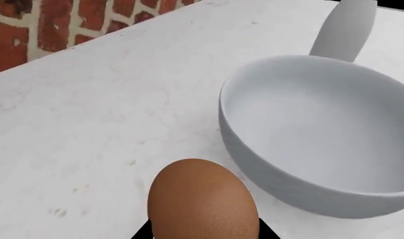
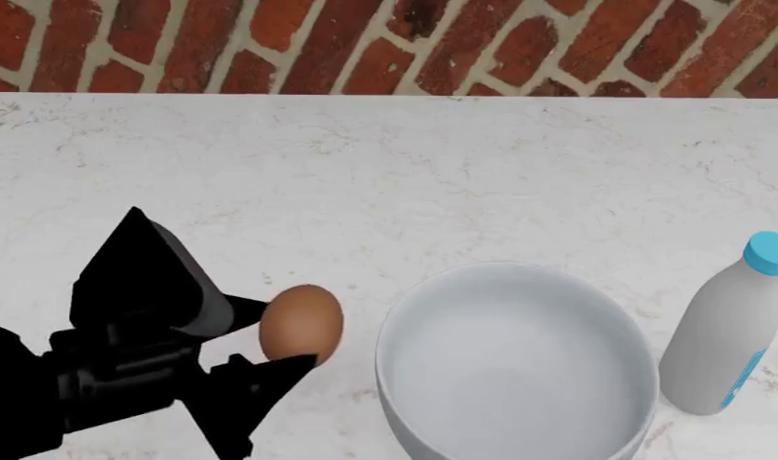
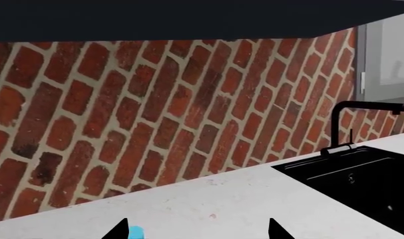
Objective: Place the eggs and milk next to the bowl.
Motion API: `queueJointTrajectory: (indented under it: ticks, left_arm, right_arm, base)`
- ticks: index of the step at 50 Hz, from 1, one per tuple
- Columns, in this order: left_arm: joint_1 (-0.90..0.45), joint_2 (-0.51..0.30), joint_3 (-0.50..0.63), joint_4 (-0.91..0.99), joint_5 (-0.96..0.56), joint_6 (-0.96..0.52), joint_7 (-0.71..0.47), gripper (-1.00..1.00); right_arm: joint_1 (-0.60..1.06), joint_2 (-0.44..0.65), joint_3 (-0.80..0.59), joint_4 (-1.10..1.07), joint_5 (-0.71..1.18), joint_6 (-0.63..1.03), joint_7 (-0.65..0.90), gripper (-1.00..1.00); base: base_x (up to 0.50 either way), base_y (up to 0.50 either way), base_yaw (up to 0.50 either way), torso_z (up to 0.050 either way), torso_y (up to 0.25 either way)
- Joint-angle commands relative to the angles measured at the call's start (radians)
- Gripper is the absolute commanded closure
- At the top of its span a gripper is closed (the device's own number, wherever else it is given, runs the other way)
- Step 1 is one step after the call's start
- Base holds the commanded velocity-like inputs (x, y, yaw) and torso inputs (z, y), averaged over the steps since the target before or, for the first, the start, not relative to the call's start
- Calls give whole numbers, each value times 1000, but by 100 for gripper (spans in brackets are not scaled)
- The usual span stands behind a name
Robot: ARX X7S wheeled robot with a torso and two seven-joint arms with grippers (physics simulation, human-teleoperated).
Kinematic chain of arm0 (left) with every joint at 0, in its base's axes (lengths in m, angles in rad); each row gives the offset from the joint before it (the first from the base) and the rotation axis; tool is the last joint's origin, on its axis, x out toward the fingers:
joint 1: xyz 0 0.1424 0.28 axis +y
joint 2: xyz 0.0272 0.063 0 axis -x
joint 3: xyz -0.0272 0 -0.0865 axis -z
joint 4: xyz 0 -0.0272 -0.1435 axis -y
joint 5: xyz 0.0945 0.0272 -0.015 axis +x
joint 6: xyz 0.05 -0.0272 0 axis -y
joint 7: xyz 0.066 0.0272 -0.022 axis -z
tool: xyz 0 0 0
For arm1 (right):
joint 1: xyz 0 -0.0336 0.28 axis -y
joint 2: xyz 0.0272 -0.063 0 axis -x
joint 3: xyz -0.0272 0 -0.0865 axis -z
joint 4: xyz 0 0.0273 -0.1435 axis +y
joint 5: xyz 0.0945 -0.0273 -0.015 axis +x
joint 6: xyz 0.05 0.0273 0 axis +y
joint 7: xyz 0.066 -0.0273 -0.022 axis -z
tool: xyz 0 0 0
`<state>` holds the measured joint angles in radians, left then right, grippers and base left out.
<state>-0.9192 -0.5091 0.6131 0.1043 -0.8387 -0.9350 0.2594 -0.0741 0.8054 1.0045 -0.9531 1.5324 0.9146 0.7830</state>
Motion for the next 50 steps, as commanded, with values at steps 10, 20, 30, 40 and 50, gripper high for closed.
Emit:
queueJointTrajectory:
  ticks: [10, 20, 30, 40, 50]
  left_arm:
    - [-65, 68, 81, -130, 65, 45, 53, 100]
    - [-68, 82, 97, -147, 75, 52, 60, 100]
    - [-64, 91, 116, -167, 89, 71, 73, 100]
    - [-54, 92, 122, -168, 89, 75, 73, 100]
    - [-43, 92, 129, -167, 88, 77, 71, 100]
  right_arm:
    - [-26, -7, 36, -4, 5, 4, -9, -100]
    - [-29, -9, 37, -2, 0, 4, -14, -100]
    - [-32, -17, 36, -1, -12, 4, -22, -100]
    - [-32, -19, 32, -2, -15, 3, -22, -100]
    - [-37, -19, 38, -3, -11, 1, -22, -100]
  base:
    - [0, 0, 0, 0, 0]
    - [0, 0, 0, 0, 0]
    - [0, 0, 0, 0, 0]
    - [0, 0, 0, 0, 0]
    - [0, 0, 0, 0, 0]
